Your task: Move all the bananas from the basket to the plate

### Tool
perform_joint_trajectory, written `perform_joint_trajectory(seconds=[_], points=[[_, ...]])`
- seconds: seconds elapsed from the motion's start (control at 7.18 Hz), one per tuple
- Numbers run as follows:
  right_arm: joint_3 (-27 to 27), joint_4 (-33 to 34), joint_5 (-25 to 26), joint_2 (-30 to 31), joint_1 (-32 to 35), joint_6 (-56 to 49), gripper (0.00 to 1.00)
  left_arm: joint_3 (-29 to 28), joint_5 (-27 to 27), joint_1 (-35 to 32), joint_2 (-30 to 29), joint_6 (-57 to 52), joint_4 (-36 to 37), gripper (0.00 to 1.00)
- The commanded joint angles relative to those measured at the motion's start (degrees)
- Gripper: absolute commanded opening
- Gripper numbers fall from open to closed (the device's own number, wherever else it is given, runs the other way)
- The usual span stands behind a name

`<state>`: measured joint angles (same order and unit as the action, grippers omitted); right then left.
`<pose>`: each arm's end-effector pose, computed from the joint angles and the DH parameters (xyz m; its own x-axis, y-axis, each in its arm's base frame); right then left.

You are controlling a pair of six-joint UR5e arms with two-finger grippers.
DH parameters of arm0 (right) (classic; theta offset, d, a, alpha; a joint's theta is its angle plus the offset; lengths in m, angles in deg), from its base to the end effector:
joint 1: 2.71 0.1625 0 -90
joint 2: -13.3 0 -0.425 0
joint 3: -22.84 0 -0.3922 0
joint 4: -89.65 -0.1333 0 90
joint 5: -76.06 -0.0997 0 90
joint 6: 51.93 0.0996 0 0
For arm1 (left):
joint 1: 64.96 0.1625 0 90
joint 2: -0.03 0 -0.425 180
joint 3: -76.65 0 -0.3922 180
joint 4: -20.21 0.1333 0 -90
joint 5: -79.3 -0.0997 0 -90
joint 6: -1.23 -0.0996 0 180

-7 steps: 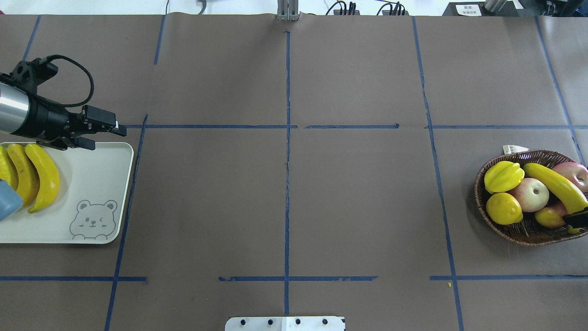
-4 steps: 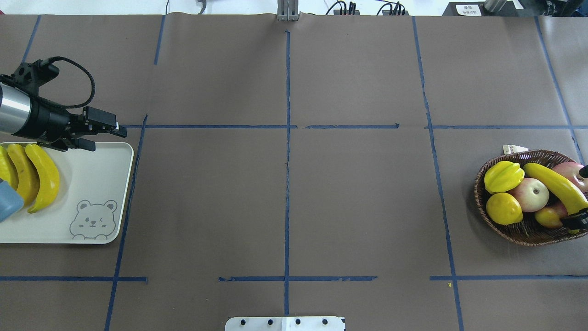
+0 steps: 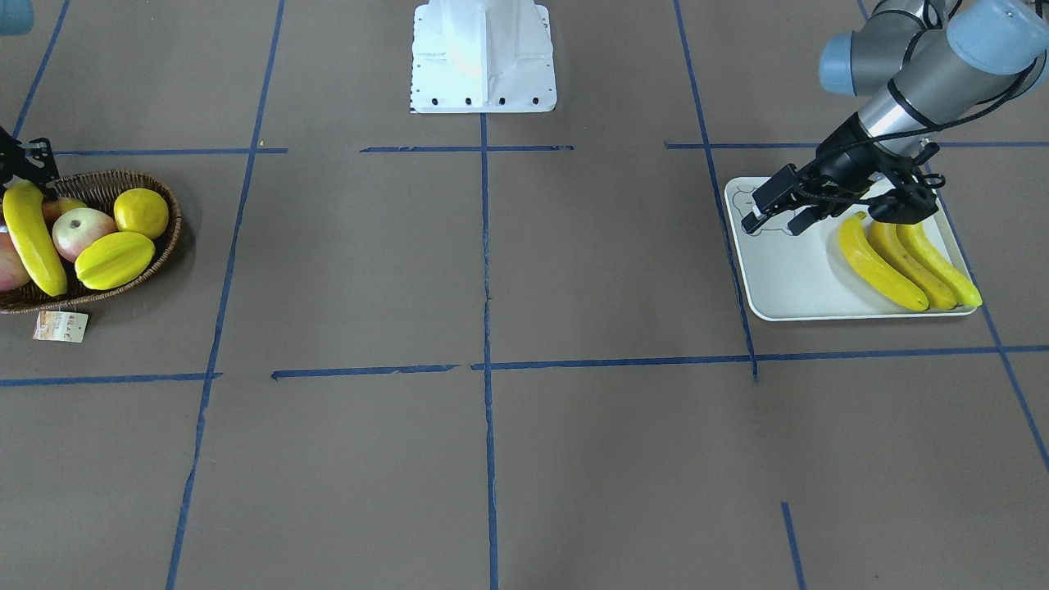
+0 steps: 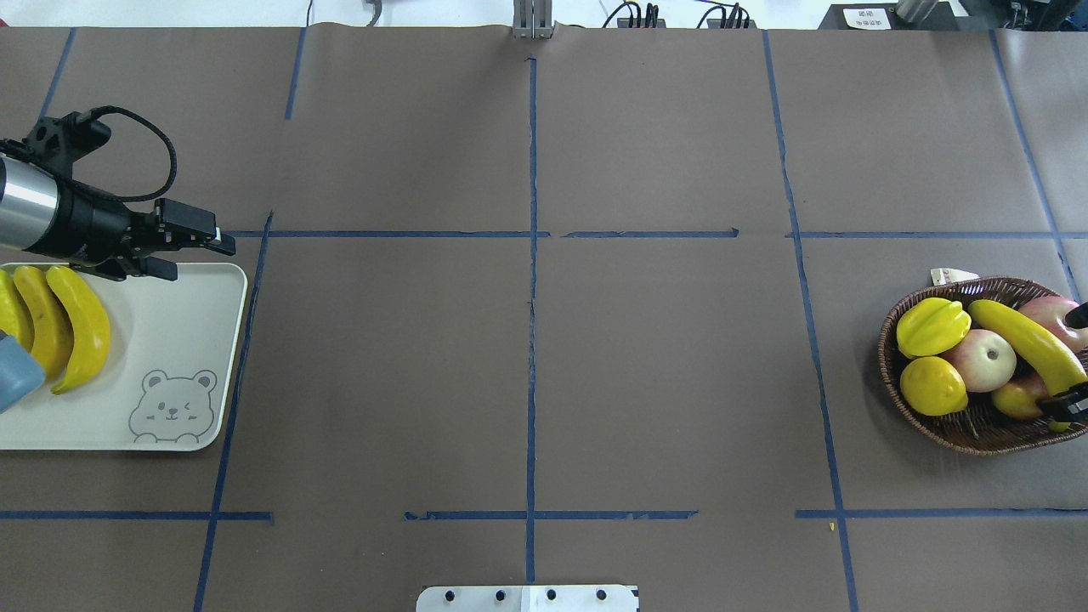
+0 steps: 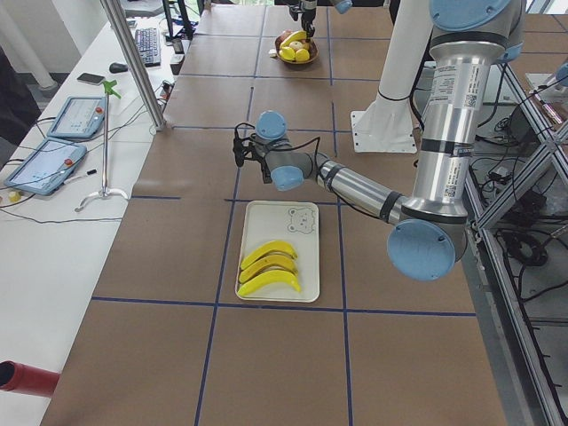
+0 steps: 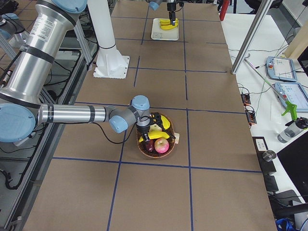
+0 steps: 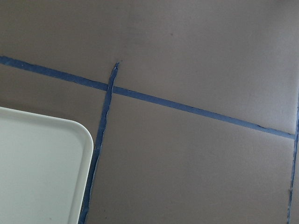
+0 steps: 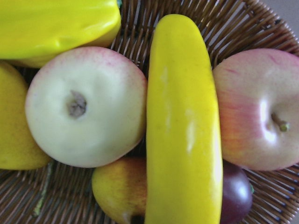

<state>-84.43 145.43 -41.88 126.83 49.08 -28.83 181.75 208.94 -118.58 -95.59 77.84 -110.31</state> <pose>-0.1481 -0.3282 0.6259 0.7279 -0.3891 0.5646 0.2835 0.9205 0.2689 0.2544 -0.4630 0.3962 0.3444 -0.1668 -0.9239 0.2143 0.9721 -0.0956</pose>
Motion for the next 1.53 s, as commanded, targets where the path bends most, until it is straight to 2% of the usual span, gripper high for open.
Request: perform_joint_trajectory(seconds=[0.0,0.42,0.56,0.7,0.97,1.11,1.39], points=[[-2.23,0.03,-0.19,0.64,0.5,-0.07,0.07,0.28,0.0,0.01,0.0,0.03,0.0,1.0],[-6.97,0.47,-1.76,0.91,8.21,-0.51,0.03,0.46,0.0,0.01,0.0,0.12,0.0,1.0],[-9.25,2.91,-5.34,0.04,11.71,-0.51,0.03,0.46,0.17,0.27,-0.18,0.12,-0.09,1.0],[-11.1,6.76,-9.38,-2.41,13.4,-0.6,0.03,0.02,0.26,0.36,-1.74,0.03,-0.26,1.0],[-11.3,8.64,-14.14,-9.78,13.6,0.54,0.03,-0.25,0.18,0.8,-5.34,0.11,-0.18,1.0],[-11.13,8.56,-15.82,-14.17,13.42,8.64,0.03,-0.25,0.26,1.32,-6.67,2.2,-0.26,1.0],[-10.78,7.85,-14.78,-22.87,5.55,26.92,0.05,-0.33,0.09,3.61,-9.66,6.08,0.17,1.0]])
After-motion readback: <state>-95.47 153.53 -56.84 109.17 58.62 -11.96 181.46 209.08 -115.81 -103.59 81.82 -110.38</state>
